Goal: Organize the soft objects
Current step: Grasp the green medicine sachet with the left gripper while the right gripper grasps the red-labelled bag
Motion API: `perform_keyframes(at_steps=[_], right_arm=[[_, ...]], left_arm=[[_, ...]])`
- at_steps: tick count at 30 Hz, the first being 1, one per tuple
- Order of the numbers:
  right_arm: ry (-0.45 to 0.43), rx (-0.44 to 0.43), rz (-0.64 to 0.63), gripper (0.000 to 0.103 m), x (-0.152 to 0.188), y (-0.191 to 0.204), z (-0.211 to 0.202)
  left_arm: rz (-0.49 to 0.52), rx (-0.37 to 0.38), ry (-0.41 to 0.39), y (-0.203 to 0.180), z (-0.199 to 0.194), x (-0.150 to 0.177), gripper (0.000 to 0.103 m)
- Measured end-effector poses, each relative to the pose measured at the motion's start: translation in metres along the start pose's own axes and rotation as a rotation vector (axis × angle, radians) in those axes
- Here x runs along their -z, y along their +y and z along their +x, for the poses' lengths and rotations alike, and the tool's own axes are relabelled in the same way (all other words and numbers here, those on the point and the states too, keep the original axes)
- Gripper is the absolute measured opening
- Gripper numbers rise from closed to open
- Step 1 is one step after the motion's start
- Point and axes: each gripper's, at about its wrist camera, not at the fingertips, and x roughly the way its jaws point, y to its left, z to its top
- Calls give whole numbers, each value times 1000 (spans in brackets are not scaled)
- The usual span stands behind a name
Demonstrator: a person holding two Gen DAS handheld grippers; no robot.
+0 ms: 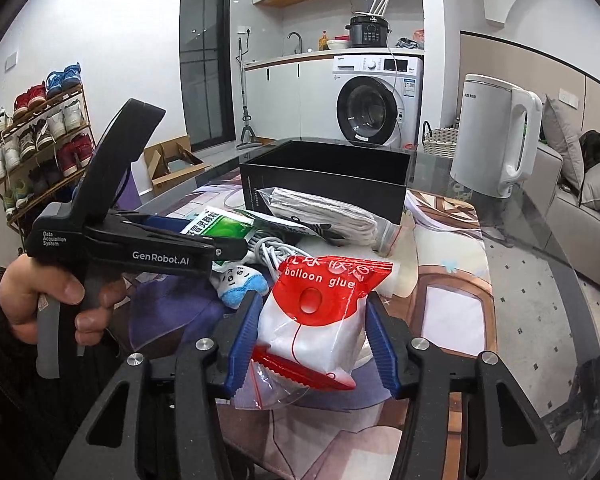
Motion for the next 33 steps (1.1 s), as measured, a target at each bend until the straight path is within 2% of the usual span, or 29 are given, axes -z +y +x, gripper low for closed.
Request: perform_keyframes(at_steps=[8, 11, 15, 20, 29, 33], right_arm=[[-9, 2, 4, 52, -1, -1, -1], [-9, 6, 7, 52, -1, -2, -1], [-12, 5, 1, 52, -2, -2, -1], [-13, 6, -1, 52, -3, -2, 0], [-17, 13, 1, 52, -3, 0, -2], [-18, 11, 0, 52, -3, 0, -2]], left_arm=[[-14, 21, -3, 2, -2, 0, 81], [-24, 50, 0, 5, -2, 0, 73], [22, -5, -28, 0, -6, 1, 79], [14, -32, -21, 4, -6, -1, 86], [-7, -32, 5, 6, 0, -6, 87], [-13, -21, -6, 6, -4, -7, 87]])
